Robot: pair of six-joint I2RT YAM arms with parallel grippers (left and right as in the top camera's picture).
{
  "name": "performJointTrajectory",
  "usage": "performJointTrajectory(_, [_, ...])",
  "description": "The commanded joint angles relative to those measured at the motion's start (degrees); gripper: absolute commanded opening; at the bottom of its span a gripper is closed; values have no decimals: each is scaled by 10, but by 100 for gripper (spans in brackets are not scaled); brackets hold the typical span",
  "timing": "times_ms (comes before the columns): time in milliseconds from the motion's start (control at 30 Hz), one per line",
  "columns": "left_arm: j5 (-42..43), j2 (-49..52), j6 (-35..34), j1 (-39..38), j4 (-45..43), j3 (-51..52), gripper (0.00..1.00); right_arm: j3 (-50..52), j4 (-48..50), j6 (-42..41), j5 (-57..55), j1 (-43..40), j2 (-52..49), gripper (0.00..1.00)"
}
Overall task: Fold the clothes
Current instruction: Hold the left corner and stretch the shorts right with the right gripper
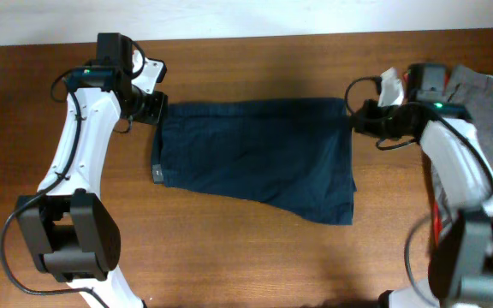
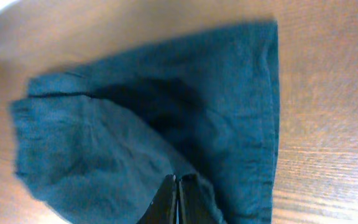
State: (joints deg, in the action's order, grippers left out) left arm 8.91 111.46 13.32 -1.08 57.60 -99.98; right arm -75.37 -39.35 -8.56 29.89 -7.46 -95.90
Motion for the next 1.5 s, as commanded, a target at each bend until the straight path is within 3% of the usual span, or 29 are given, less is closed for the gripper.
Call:
performJointTrajectory(0, [-4,-8,5,5,-2,-2,50,-28,-10,10,-6,3,62,4])
performJointTrajectory(300, [9,7,5,5,-30,-2,53,-28,40,6,-25,3,19,4])
performJointTrajectory(667, [85,117,5,5,-66,-2,56,-28,53,6,-23,3,10,4])
performJointTrajectory(867, [107,143,5,5,-95,-2,41,-28,50,6,-23,3,10,4])
performJointTrajectory(1067, [119,144,5,5,-90,-2,32,-28,51,6,-23,3,10,4])
performJointTrajectory(1400, [134,163,5,5,-88,-2,31,-28,51,6,-23,3,10,4])
performJointTrajectory(1467, [134,164,5,5,-95,-2,20,-28,51,6,-23,3,10,4])
